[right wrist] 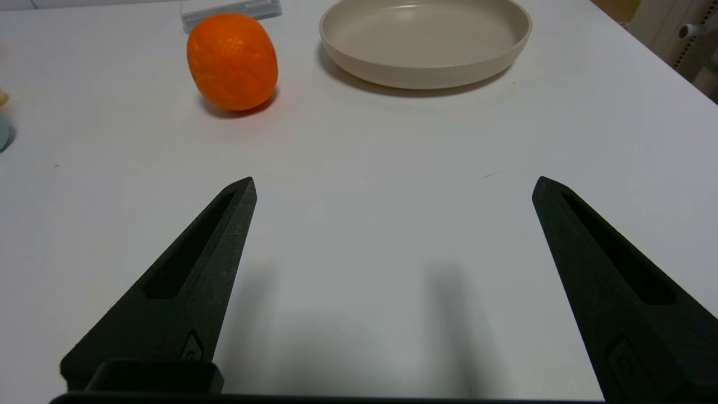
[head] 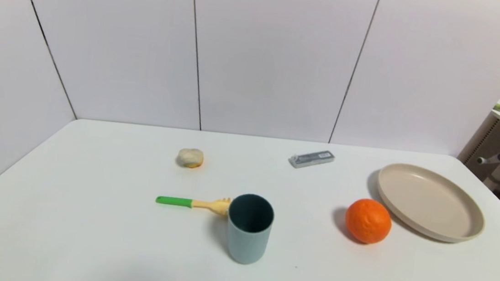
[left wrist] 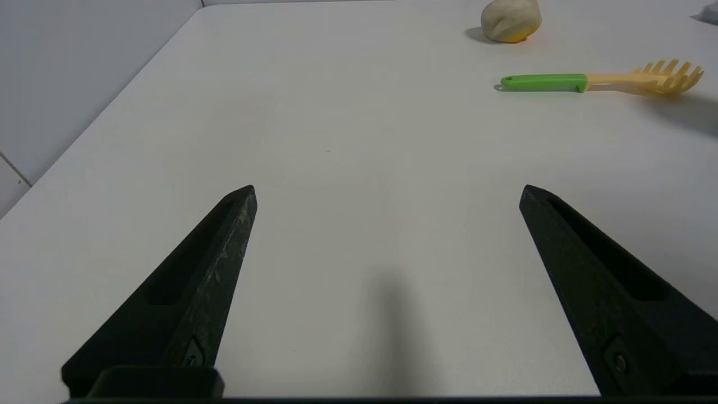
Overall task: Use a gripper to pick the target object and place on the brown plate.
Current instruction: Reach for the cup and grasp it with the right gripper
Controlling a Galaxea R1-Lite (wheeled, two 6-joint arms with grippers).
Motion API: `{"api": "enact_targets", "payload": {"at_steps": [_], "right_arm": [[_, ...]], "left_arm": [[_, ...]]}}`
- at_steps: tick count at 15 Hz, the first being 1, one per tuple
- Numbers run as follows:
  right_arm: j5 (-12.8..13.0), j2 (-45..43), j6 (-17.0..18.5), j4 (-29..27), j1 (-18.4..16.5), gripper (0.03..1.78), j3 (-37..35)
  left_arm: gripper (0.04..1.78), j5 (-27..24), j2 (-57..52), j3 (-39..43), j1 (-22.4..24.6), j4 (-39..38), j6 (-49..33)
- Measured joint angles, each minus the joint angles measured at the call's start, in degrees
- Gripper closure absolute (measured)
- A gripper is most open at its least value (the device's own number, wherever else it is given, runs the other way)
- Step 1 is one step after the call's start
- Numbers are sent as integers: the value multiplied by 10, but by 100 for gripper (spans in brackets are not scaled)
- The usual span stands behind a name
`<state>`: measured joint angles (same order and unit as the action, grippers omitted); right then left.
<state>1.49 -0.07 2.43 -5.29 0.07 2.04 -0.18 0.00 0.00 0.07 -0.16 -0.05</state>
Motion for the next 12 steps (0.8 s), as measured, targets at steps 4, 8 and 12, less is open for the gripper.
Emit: {"api": "enact_targets", "payload": {"at_steps": [4, 8, 12], "right_arm": [[0, 17, -7, -10, 0, 11, 3], [0, 86, -1, -7, 3, 11, 53], [0, 227, 1, -6, 30, 11, 192]], "left_arm": [[13, 0, 0, 0, 0, 0, 0], [13, 0, 0, 0, 0, 0, 0], [13, 0, 0, 0, 0, 0, 0]]}}
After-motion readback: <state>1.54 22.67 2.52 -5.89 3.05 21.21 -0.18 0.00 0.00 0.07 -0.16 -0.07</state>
